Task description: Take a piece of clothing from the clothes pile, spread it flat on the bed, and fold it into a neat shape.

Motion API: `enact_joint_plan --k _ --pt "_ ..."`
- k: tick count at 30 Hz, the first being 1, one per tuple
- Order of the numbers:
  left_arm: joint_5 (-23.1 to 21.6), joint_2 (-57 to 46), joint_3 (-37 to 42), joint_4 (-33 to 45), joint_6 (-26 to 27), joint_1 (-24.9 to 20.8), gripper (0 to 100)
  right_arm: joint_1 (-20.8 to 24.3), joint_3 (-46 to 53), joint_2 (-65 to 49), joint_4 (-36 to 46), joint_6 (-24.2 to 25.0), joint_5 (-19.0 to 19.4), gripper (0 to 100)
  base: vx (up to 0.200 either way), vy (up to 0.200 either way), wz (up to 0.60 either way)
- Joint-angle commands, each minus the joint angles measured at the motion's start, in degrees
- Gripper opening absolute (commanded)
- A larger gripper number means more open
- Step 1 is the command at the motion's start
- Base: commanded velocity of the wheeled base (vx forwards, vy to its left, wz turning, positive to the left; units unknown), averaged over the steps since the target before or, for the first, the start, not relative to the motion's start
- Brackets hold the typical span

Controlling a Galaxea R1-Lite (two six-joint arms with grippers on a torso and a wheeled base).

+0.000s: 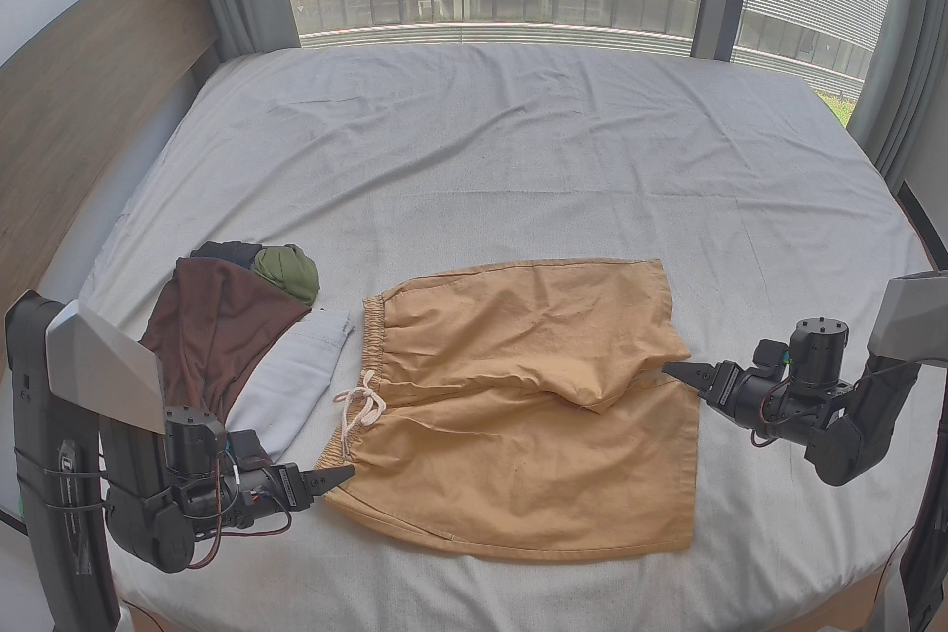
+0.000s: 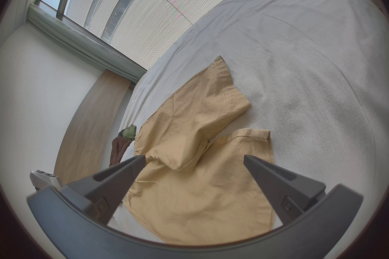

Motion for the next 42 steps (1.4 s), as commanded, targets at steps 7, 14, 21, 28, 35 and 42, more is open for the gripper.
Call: enact_joint_plan --k 7,14,21,28,35,42 --pt "-0.3 0.3 1.8 0.0 -0.1 -0.5 100 0.1 0.1 0.1 0.0 -0.1 0.0 100 0.0 0.0 0.0" --pt "0.0 1.5 0.4 -0.1 0.0 -0.5 0 0.1 0.5 0.0 0.0 -0.1 0.0 100 0.0 0.0 0.0" --pt "0.0 2.2 0.1 -0.1 0.4 -0.5 0 -0.4 1.5 0.0 0.0 -2.7 0.0 100 0.0 0.0 0.0" --pt "-0.1 2.2 0.1 -0.1 0.7 -0.4 0 -0.1 6.0 -0.3 1.8 -9.1 0.1 100 0.0 0.0 0.0" --pt "-0.2 2.4 -0.4 -0.1 0.9 -0.5 0 1.2 10.7 0.0 10.5 -18.0 0.1 100 0.0 0.0 0.0" --pt "-0.2 2.5 -0.4 -0.1 1.0 -0.5 0 2.5 13.9 0.2 14.6 -21.3 0.2 100 0.0 0.0 0.0"
